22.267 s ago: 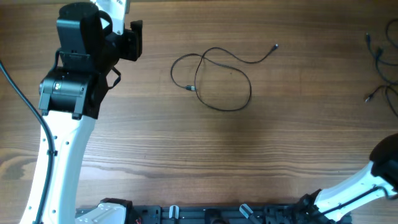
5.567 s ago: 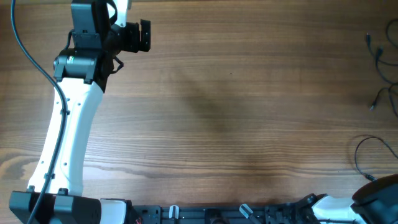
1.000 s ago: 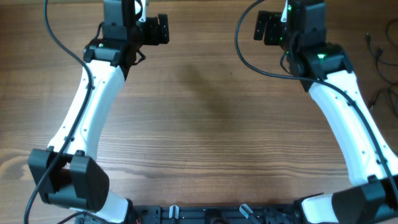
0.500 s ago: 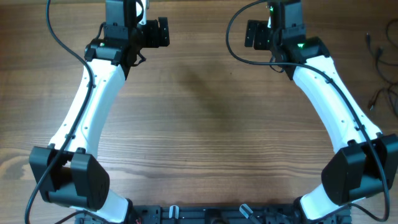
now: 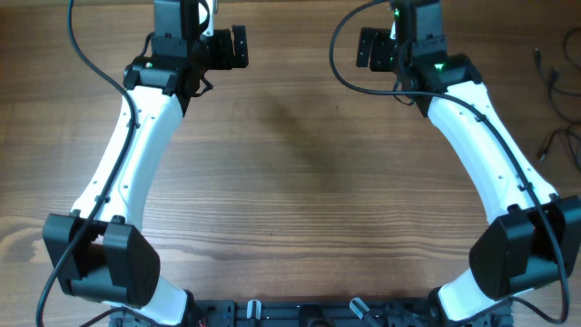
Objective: Untangle cables
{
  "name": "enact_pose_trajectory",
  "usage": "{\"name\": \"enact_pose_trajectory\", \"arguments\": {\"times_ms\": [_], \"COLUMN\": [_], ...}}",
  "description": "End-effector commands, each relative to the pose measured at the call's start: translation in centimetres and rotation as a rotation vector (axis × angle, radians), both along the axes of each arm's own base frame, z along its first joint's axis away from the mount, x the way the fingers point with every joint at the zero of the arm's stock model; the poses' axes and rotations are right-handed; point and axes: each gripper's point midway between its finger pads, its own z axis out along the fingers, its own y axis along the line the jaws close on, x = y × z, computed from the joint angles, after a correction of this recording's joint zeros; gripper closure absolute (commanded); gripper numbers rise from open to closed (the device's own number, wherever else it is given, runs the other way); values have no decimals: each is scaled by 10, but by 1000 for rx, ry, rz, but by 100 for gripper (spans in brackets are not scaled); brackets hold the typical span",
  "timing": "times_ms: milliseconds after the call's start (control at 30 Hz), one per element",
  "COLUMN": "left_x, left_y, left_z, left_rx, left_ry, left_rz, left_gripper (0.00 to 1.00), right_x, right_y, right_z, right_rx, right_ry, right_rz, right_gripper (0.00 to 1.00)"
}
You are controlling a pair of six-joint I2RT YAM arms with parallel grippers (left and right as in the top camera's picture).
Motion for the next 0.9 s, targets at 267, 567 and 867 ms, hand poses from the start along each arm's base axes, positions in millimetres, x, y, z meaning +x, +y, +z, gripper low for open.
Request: {"name": "enact_pose_trajectory", "arguments": {"times_ms": [267, 567, 867], "left_x": [-1, -3, -3], "left_y": [1, 32, 35], "left_z": [-3, -9, -9], "left_rx": [15, 193, 201], "left_ry": [5, 22, 20], "left_rz": [-3, 82, 91], "left_gripper": [0, 0, 0], "right_x": [-4, 4, 4], "right_y": [3, -6, -6], "right_z": [-10, -1, -1], "right_rx": [7, -30, -29], "right_ry": [34, -15, -14], "right_rz": [10, -35, -35], "right_gripper": [0, 0, 0]}}
